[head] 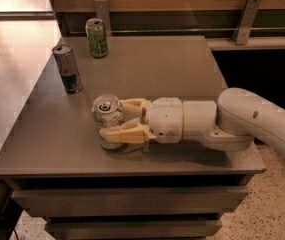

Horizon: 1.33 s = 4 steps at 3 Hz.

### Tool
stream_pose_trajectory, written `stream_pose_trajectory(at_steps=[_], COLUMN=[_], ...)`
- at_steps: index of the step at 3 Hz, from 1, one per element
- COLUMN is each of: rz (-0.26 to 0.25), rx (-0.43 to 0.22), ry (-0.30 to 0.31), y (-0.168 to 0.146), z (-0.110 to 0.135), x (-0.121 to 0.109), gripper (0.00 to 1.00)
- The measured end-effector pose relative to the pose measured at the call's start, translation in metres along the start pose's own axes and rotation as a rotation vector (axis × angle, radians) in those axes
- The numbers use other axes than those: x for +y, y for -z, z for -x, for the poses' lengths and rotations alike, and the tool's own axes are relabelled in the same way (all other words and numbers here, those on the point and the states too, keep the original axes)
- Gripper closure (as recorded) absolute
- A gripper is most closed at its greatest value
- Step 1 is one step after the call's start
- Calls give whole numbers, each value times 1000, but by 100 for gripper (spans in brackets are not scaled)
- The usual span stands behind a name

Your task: Knock 7up can over

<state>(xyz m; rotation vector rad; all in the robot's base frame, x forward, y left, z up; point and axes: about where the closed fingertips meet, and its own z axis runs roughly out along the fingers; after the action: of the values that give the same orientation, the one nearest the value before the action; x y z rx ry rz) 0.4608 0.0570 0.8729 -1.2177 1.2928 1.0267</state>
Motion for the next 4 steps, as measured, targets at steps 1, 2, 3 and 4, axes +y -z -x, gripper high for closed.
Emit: stream_pose_trajectory(at_steps=[1,2,3,4], rz=[0,-16,-45,-77], rx=[0,38,102,186], ry=[0,-11,-21,-18], y=[0,10,25,33], z=[0,4,11,19], x=[0,-6,-12,-13], gripper=[100,100,100,100])
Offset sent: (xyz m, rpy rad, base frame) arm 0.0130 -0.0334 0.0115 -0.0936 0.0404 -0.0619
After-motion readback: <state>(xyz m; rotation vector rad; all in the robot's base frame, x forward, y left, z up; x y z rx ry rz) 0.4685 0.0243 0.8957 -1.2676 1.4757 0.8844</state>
